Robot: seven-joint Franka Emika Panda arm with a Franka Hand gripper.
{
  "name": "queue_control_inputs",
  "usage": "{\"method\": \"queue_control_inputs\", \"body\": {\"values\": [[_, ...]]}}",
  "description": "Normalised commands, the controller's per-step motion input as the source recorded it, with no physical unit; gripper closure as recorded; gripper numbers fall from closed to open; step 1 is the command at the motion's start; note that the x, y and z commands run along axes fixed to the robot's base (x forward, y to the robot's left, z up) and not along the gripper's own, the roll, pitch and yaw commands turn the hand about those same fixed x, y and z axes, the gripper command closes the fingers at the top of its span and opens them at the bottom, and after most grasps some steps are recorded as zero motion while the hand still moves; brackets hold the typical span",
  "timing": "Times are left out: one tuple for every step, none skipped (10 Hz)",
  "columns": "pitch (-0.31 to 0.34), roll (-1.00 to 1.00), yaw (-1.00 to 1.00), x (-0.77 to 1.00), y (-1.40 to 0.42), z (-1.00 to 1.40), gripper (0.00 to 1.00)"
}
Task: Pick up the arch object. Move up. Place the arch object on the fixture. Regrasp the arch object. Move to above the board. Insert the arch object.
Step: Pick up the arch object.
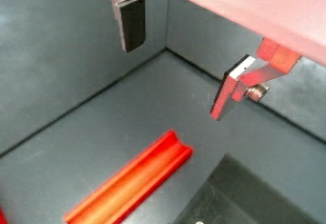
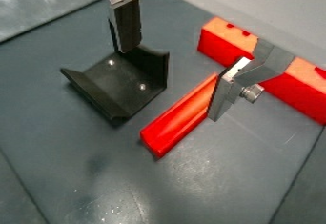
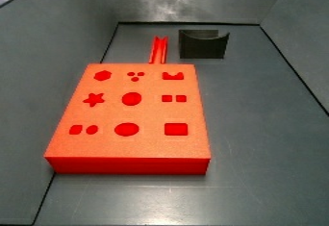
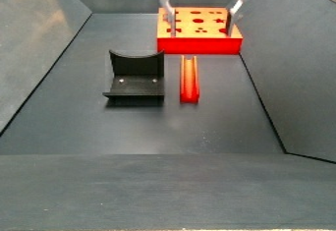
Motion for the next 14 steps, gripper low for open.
{"method": "queue_control_inputs", "body": {"values": [[0.051,-0.11,-0.12,0.13,0.0,-0.84,0.0],[0.031,-0.12,-0.09,0.14,0.0,-0.84,0.0],[0.024,-0.13,-0.08,0.07,0.0,-0.84,0.0],[0.0,-0.13,-0.03,0.0,0.0,-0.87,0.0],[0.0,-0.13,-0.01,0.0,-0.03,-0.88,0.0],[0.0,-0.12,-0.07,0.0,-0.09,-0.88,0.0],[0.0,-0.15,-0.11,-0.15,-0.07,-0.76,0.0],[-0.01,-0.14,-0.1,-0.19,-0.04,-0.63,0.0],[-0.023,-0.19,-0.13,-0.03,0.0,-0.5,0.0],[0.0,-0.17,-0.14,-0.03,0.0,-0.48,0.0],[-0.02,-0.13,-0.09,-0.11,-0.02,-0.38,0.0],[0.0,-0.03,-0.06,0.0,-0.15,-0.18,0.0],[0.0,0.0,-0.05,0.0,-0.22,-0.03,0.0],[-0.007,0.0,-0.01,0.0,-0.19,0.0,0.0]]}}
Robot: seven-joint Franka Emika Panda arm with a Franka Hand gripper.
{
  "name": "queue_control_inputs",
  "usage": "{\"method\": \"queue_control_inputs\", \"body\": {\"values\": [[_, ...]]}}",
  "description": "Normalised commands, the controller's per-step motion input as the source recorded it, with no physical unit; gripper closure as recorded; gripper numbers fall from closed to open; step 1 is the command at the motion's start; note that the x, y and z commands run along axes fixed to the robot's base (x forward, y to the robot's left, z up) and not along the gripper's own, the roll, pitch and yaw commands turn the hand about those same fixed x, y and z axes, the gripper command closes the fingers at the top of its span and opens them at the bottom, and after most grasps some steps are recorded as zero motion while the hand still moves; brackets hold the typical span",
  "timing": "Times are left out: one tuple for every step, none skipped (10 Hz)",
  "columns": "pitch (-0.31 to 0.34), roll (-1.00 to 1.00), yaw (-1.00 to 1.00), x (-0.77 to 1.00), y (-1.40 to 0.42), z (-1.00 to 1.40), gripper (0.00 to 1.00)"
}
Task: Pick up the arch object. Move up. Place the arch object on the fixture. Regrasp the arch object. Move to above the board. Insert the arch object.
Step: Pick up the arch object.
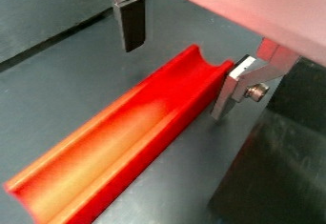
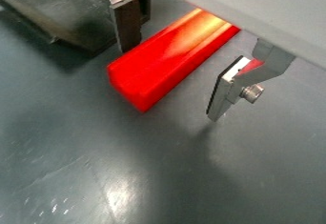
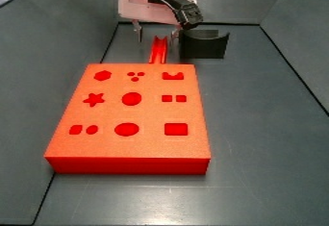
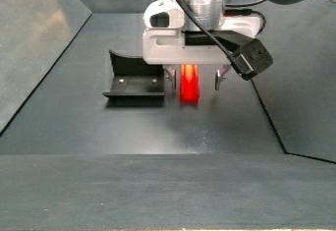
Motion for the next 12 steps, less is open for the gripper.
{"method": "queue_control_inputs", "body": {"values": [[-0.104,-0.05,0.0,-0.12,-0.06,-0.16,0.0],[-0.116,-0.07,0.0,-0.13,0.0,-0.14,0.0],[-0.116,-0.09,0.0,-0.05,0.0,-0.09,0.0],[-0.113,-0.05,0.0,-0.03,0.0,-0.09,0.0],[-0.02,-0.01,0.0,-0.01,0.0,-0.04,0.0],[-0.05,0.0,0.0,-0.05,0.0,-0.25,0.0],[-0.024,0.01,0.0,0.0,0.0,-0.29,0.0],[-0.047,0.0,0.0,0.0,0.0,-0.05,0.0],[-0.03,0.0,0.0,0.0,0.0,-0.03,0.0],[0.0,0.0,0.0,0.0,0.0,0.0,0.0],[0.0,0.0,0.0,0.0,0.0,0.0,1.0],[0.0,0.0,0.0,0.0,0.0,0.0,1.0]]}}
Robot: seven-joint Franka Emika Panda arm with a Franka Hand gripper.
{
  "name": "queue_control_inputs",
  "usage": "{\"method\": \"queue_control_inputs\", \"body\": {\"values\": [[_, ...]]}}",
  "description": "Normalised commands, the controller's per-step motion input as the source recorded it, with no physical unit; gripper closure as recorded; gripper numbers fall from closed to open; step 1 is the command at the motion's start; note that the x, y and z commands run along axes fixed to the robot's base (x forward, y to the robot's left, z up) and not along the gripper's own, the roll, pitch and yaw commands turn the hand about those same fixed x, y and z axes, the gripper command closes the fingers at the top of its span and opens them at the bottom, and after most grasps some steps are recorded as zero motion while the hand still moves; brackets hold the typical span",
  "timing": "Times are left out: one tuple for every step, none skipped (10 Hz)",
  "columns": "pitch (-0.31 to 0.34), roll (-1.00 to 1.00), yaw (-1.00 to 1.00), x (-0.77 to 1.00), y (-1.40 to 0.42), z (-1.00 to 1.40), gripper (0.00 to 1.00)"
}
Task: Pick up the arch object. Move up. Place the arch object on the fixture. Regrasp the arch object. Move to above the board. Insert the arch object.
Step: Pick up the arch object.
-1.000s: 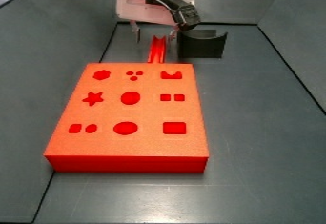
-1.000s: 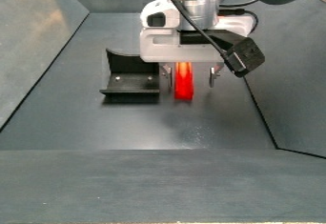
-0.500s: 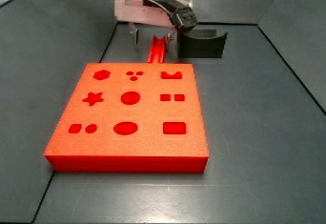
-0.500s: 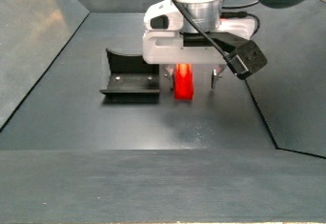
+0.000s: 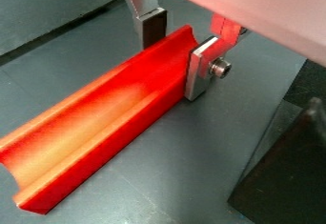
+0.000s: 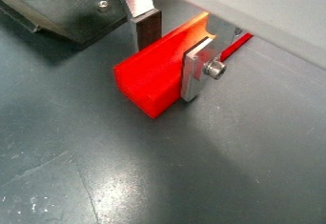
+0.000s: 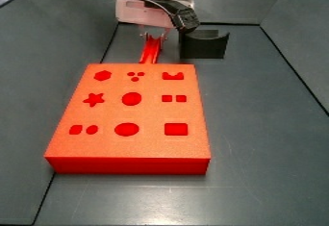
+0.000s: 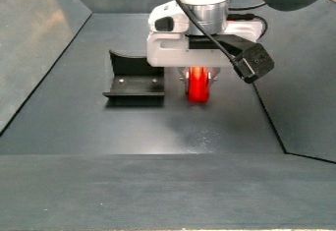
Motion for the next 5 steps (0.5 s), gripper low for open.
{"method": "queue_control_inputs", "body": {"values": [[0.0,0.0,0.0,0.0,0.0,0.0,1.0],[0.0,0.0,0.0,0.0,0.0,0.0,1.0],[0.0,0.0,0.0,0.0,0.0,0.0,1.0],[0.0,0.0,0.0,0.0,0.0,0.0,1.0],[0.0,0.0,0.0,0.0,0.0,0.0,1.0]]}}
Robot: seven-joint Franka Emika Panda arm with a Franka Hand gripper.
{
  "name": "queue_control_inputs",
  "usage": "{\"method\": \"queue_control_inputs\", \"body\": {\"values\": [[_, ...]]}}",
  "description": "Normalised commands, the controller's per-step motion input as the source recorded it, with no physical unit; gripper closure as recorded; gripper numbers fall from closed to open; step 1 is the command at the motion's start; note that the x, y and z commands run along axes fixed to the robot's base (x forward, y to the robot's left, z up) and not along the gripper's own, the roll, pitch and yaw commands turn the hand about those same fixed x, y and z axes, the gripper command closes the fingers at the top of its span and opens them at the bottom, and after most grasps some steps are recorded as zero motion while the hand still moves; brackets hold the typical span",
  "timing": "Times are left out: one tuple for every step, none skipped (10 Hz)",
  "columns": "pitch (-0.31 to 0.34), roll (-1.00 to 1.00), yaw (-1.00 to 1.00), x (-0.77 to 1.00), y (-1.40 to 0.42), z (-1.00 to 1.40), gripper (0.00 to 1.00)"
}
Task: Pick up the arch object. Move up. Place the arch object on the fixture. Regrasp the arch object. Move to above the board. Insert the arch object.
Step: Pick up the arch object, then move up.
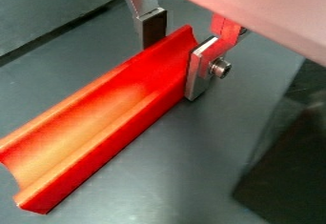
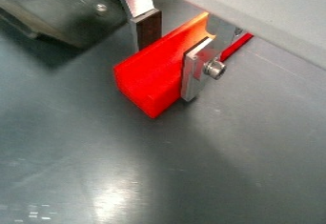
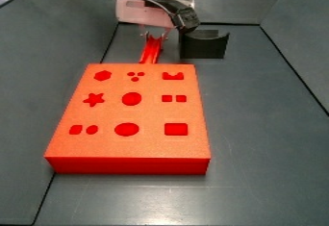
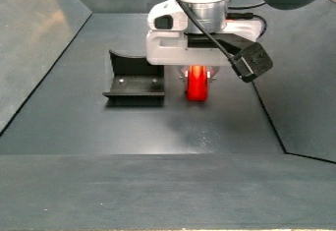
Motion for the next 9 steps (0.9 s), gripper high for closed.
{"method": "queue_control_inputs", "body": {"values": [[0.0,0.0,0.0,0.0,0.0,0.0,1.0],[0.0,0.0,0.0,0.0,0.0,0.0,1.0],[0.0,0.0,0.0,0.0,0.0,0.0,1.0],[0.0,0.0,0.0,0.0,0.0,0.0,1.0],[0.0,0.0,0.0,0.0,0.0,0.83,1.0],[0.024,0.0,0.02,-0.03,0.01,0.81,1.0],[0.04,0.0,0.02,-0.05,0.01,0.71,1.0],[0.042,0.0,0.01,-0.03,0.01,0.53,1.0],[0.042,0.0,0.01,-0.02,0.01,0.37,1.0]]}}
